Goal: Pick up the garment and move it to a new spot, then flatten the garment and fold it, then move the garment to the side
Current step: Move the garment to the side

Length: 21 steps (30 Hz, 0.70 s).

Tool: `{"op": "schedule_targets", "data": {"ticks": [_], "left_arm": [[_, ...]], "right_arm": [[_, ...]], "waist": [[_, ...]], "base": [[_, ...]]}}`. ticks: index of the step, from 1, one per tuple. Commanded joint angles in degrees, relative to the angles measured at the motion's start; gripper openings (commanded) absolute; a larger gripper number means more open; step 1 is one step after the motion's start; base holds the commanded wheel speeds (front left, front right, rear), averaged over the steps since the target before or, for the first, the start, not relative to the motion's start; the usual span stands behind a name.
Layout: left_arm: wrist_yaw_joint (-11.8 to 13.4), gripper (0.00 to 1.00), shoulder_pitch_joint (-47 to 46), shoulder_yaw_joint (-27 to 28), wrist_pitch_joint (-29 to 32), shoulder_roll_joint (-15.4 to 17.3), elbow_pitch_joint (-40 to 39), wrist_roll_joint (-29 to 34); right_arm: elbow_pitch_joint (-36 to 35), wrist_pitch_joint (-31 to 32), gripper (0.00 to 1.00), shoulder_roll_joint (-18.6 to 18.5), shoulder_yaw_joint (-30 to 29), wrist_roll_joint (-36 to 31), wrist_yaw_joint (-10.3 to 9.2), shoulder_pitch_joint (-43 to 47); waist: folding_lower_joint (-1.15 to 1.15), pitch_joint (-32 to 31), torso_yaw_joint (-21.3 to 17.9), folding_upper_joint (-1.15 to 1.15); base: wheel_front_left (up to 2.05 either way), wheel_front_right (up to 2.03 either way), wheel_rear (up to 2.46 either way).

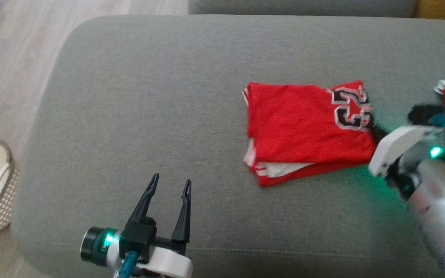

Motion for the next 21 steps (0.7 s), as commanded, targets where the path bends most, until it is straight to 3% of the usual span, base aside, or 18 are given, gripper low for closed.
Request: {"op": "schedule_targets", "data": {"ticks": [1,11,21], "left_arm": [[0.17,1.00,-1.39,1.66,-0.70,-0.44,-2.26,-0.44],[0.60,1.00,-1.47,1.79,-0.70,-0.46,-3.29,-0.80],[0.51,1.00,-2.48,1.39,-0.70,-0.48,-2.98,-0.48]], "right_arm": [[-1.33,-1.25,0.00,-1.68,0.71,-0.26,-0.03,-3.45],[-0.97,-0.76,0.00,-10.21,0.57,-1.53,-0.03,-11.37],[2.99,-0.71,0.00,-17.92,-1.90,-3.70,-0.03,-16.24]], "waist": [[0.00,-0.26,-1.67,0.00],[0.00,0.03,-7.00,0.00],[0.00,0.85,-8.00,0.00]], "base": [[0.00,0.00,0.00],[0.00,0.00,0.00],[0.00,0.00,0.00]]}}
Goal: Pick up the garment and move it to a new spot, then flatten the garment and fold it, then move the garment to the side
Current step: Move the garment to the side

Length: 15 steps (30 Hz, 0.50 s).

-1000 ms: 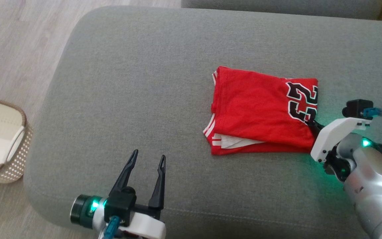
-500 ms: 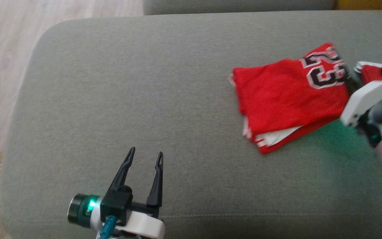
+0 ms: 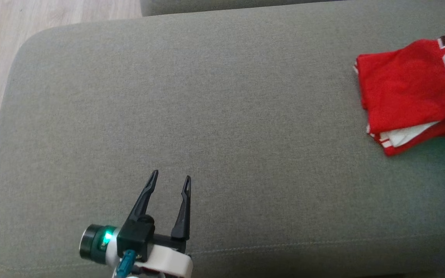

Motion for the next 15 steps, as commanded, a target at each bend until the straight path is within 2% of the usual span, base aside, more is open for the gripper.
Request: {"op": "schedule_targets", "data": {"ticks": [1,4,5,6,9,12,15], "left_arm": [[0.24,1.00,-2.37,1.42,-0.70,-0.46,-1.72,0.09],[0.13,1.00,-2.56,1.48,-0.70,-0.46,-1.57,0.07],[0.12,1.00,-2.54,1.53,-0.70,-0.46,-1.46,0.00],[0.13,1.00,-2.50,1.59,-0.70,-0.46,-1.36,-0.12],[0.17,1.00,-2.31,1.87,-0.70,-0.46,-1.19,-0.31],[0.42,1.00,-1.95,2.29,-0.70,-0.42,-1.17,-0.15],[0.83,1.00,-1.52,2.85,-0.70,-0.41,-1.27,-0.28]], "right_arm": [[-0.74,-0.72,0.00,-1.79,0.11,-0.68,-0.03,-1.63],[0.77,-1.38,0.00,-3.29,-1.08,-1.99,-0.03,-1.63],[1.22,-1.50,0.43,-3.63,-1.56,-2.63,-0.03,-1.28],[1.54,-1.31,1.00,-3.73,-1.97,-3.27,-0.03,-0.73],[1.96,-0.89,1.00,-3.50,-2.95,-5.63,-0.03,1.36],[2.06,-4.75,1.00,-3.15,-3.12,-10.25,-0.03,3.42],[2.08,-7.50,1.00,-0.94,-3.93,-12.17,-0.03,5.36]], "waist": [[0.00,0.04,0.26,0.00],[0.00,0.06,0.86,0.00],[0.00,-0.01,1.12,0.00],[0.00,-0.10,1.40,0.00],[0.00,-0.54,2.16,0.00],[0.00,-1.15,2.99,0.00],[0.00,-1.74,3.43,0.00]], "base": [[0.00,0.00,0.00],[0.00,0.00,0.00],[0.00,0.00,0.00],[0.00,0.00,0.00],[0.00,0.00,0.00],[0.00,0.00,0.00],[0.00,0.00,0.00]]}}
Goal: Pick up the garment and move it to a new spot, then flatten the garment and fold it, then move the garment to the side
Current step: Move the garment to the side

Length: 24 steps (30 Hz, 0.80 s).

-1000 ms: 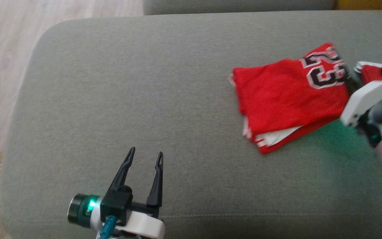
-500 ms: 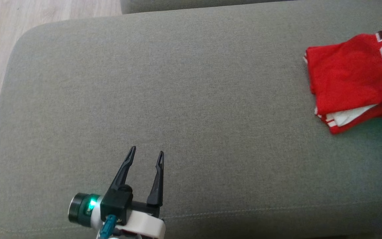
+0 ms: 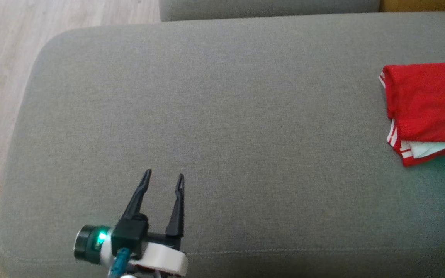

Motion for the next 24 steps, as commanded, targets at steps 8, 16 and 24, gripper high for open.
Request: {"op": "schedule_targets", "data": {"ticks": [8,16,24], "left_arm": [[1.54,1.00,0.65,5.86,-0.70,-0.45,-3.14,-4.60],[2.90,1.00,1.46,8.59,-0.70,-0.47,-4.86,-6.56],[1.29,1.00,3.22,9.35,-0.70,-0.39,-4.86,-4.91]], "right_arm": [[-10.07,-4.48,1.00,14.88,-3.51,-2.51,-0.03,11.76],[-47.40,-4.52,1.00,28.33,-9.25,-9.17,-0.03,35.51],[-68.93,-4.53,1.00,29.07,-9.50,-9.03,-0.03,49.66]], "waist": [[0.00,-2.53,0.24,0.00],[0.00,-4.53,-1.40,0.00],[0.00,-6.49,-1.55,0.00]], "base": [[0.00,0.00,0.00],[0.00,0.00,0.00],[0.00,0.00,0.00]]}}
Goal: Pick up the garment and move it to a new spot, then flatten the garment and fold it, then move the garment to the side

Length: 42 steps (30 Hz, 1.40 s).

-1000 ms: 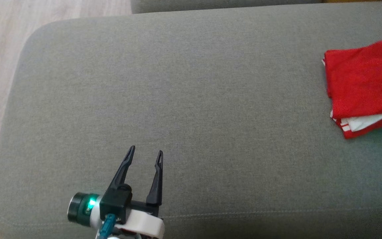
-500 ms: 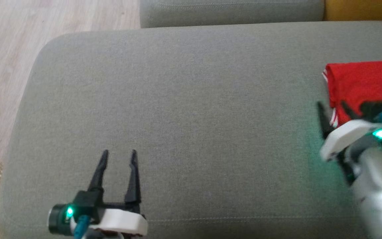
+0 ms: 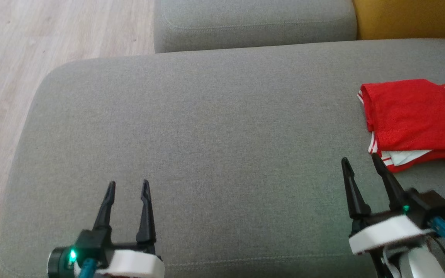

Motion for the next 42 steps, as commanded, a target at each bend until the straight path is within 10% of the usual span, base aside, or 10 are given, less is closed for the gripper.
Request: {"op": "schedule_targets", "data": {"ticks": [1,13,14,42], "left_arm": [[-0.32,1.00,-1.47,2.10,-0.70,-0.30,-1.40,1.20],[-1.25,1.00,-0.04,3.63,-0.70,-0.37,-0.13,2.46],[-1.08,0.00,1.71,1.61,0.03,0.01,1.71,2.14],[-4.29,0.00,-0.55,4.13,3.06,0.89,6.89,-15.74]], "right_arm": [[-3.31,-0.59,1.00,0.05,1.40,1.07,-0.02,-0.82],[-6.44,-0.60,1.00,0.06,3.31,0.08,-0.02,2.21],[-4.29,0.01,0.00,0.07,1.88,0.42,0.00,3.59],[-0.14,3.16,0.00,-0.78,1.69,17.34,0.00,2.65]], "waist": [[0.00,-0.14,-0.06,0.00],[0.00,-0.92,0.03,0.00],[0.00,-0.92,0.03,0.00],[0.00,-0.73,-0.70,0.00]], "base": [[0.00,0.00,0.00],[0.00,0.00,0.00],[0.00,0.00,0.00],[0.00,0.00,0.00]]}}
